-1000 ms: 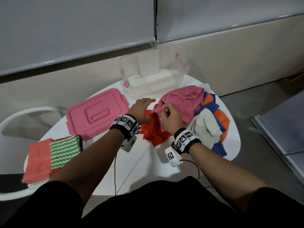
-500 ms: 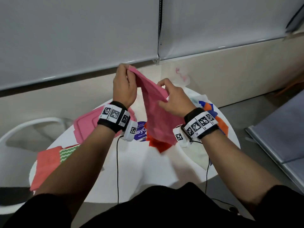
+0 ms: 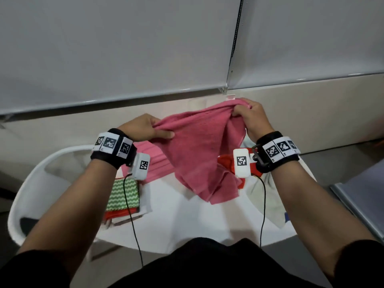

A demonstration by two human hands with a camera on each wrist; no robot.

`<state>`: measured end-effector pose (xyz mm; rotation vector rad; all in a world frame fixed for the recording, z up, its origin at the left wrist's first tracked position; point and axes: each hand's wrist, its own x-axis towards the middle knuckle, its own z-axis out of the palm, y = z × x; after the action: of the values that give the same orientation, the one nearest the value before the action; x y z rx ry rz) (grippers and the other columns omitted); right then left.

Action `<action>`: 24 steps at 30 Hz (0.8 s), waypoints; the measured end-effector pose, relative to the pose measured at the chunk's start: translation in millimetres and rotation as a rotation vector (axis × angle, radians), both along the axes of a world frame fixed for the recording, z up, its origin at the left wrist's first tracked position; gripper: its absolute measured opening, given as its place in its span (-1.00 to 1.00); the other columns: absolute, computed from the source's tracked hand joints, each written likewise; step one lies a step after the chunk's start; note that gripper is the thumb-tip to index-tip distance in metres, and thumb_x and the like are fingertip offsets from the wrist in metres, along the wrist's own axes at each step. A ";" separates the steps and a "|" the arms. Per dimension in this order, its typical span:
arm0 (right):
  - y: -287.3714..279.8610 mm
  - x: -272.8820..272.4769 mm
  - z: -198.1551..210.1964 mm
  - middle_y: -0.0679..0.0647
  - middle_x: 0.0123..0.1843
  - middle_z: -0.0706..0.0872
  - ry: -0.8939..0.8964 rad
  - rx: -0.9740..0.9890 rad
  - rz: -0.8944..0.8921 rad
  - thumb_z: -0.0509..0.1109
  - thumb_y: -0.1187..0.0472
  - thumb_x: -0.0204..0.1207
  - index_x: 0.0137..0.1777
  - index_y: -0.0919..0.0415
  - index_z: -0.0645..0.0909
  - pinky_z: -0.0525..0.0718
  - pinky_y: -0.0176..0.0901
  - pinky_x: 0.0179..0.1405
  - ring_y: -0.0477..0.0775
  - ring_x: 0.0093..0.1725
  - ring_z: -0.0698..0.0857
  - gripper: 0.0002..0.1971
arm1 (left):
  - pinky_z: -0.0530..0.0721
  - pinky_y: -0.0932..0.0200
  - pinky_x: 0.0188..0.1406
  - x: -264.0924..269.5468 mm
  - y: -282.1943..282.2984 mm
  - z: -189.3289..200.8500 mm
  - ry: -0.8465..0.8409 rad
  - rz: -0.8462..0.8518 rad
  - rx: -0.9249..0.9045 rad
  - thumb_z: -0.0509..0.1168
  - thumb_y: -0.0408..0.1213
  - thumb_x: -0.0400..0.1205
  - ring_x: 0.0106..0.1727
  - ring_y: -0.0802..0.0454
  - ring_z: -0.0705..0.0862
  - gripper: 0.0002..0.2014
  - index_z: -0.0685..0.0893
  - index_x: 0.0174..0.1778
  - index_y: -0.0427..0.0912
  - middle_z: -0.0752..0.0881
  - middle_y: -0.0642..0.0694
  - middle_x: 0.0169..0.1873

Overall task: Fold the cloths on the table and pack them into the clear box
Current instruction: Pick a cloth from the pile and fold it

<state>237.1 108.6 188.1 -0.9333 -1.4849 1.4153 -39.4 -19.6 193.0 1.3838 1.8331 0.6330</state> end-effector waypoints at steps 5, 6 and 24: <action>13.9 -19.3 23.6 0.07 -0.30 0.76 0.090 -0.100 -0.036 0.36 0.48 0.44 -0.12 0.23 0.71 0.65 -0.19 -0.29 -0.01 -0.34 0.68 -0.83 | 0.75 0.12 -0.15 -30.2 3.1 10.2 -0.524 0.289 0.437 0.42 -0.26 0.58 -0.29 0.05 0.74 -0.74 0.74 0.18 -0.21 0.78 -0.12 -0.22; 20.3 -25.6 28.1 0.08 -0.23 0.78 0.092 -0.081 -0.028 0.37 0.48 0.48 -0.07 0.22 0.72 0.65 -0.22 -0.28 -0.02 -0.31 0.69 -0.81 | 0.74 0.09 -0.20 -34.2 7.8 12.8 -0.547 0.379 0.472 0.37 -0.31 0.62 -0.34 0.07 0.72 -0.86 0.75 0.08 -0.14 0.77 -0.06 -0.30; 4.7 -32.3 -18.1 0.01 -0.46 0.51 0.018 -0.074 0.117 0.20 0.39 -0.02 -0.33 0.26 0.53 0.42 -0.25 -0.51 -0.06 -0.45 0.47 -0.78 | 0.42 0.15 -0.44 -31.6 -30.0 -20.9 -0.620 0.594 0.598 0.32 -0.24 0.35 -0.49 0.06 0.54 -0.87 0.73 -0.47 -0.14 0.64 0.00 -0.55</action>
<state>204.8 113.3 170.0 -0.8890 -1.5031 1.5680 -70.9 -49.6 172.1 0.7861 1.5644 1.8045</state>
